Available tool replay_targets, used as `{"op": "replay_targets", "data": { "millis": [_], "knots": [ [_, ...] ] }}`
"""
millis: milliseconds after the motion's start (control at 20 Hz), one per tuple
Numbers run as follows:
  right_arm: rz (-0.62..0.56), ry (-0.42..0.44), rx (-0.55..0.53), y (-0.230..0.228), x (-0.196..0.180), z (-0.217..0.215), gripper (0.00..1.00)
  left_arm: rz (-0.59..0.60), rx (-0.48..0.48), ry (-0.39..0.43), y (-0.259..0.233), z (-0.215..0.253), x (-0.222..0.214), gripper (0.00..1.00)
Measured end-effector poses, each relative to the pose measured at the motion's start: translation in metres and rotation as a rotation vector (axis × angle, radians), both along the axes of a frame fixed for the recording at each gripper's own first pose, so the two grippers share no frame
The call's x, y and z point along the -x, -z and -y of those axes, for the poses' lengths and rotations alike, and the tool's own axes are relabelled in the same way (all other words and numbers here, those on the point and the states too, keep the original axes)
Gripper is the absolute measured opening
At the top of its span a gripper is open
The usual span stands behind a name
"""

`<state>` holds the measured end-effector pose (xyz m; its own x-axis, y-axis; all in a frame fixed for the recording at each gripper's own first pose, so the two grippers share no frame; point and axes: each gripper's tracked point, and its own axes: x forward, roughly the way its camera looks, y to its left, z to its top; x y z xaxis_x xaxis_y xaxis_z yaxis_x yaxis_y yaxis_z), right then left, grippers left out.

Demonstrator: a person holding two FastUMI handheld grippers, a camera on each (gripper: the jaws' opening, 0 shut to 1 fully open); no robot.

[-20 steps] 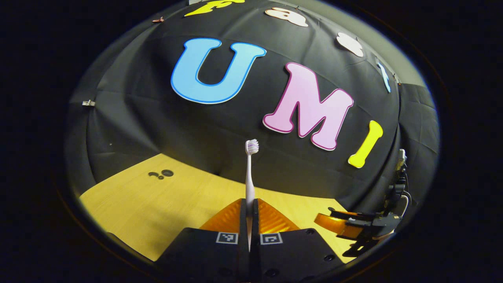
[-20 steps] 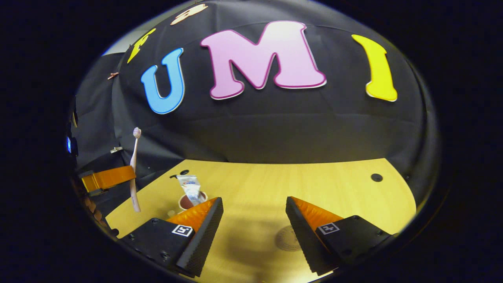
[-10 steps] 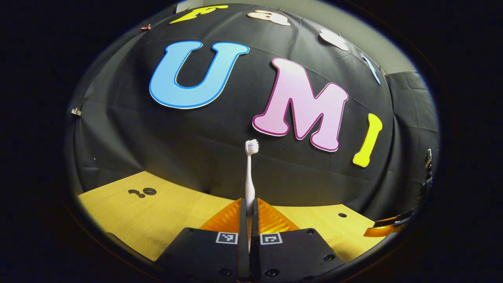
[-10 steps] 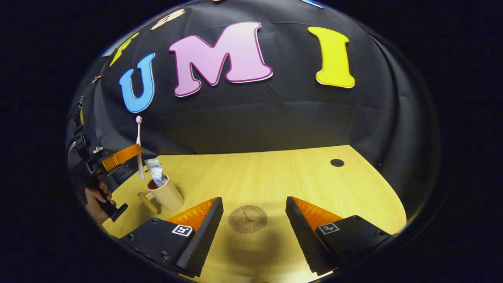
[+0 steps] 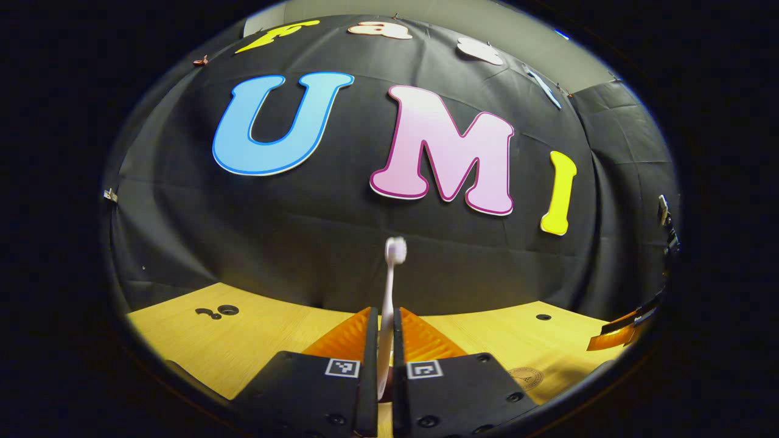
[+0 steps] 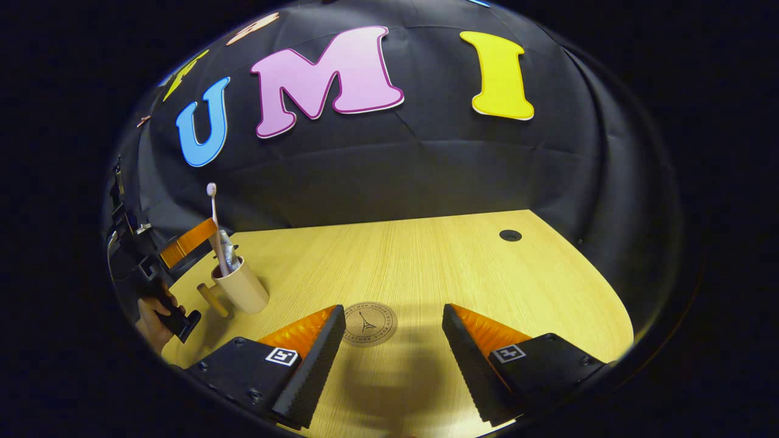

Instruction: Put the toothbrush and toothpaste on the desktop into the cup, then pick up the cup and place it on the coaster on the desktop.

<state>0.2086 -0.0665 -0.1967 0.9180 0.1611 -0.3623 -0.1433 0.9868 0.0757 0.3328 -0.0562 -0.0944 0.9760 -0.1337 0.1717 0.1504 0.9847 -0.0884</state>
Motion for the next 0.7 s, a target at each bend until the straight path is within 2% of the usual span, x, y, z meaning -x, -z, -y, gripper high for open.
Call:
{"op": "replay_targets", "data": {
  "millis": [50,100,250,300,350,450,700],
  "knots": [
    [-0.004,-0.003,0.003,0.003,0.0,-0.001,0.98,-0.002,0.002,0.008,0.0,0.002,0.001,0.17],
    [-0.008,-0.006,0.006,0.004,0.001,-0.002,0.98,0.0,-0.001,0.006,-0.001,0.001,0.002,0.27],
    [-0.016,-0.014,0.002,0.007,0.001,-0.005,0.98,-0.012,-0.039,0.005,-0.004,0.003,0.009,0.8],
    [-0.017,-0.015,-0.002,0.007,0.001,-0.006,0.98,-0.019,-0.054,0.0,-0.004,0.002,0.012,0.95],
    [-0.017,-0.013,-0.007,0.007,0.001,-0.005,0.98,-0.031,-0.064,-0.01,-0.005,0.001,0.015,0.92],
    [-0.021,-0.009,-0.018,0.006,0.0,-0.003,0.98,-0.068,-0.073,-0.005,-0.004,0.001,0.021,0.97],
    [-0.034,0.013,-0.046,0.006,0.0,0.006,0.98,-0.173,-0.097,-0.009,-0.004,-0.013,0.038,0.97]
  ]
}}
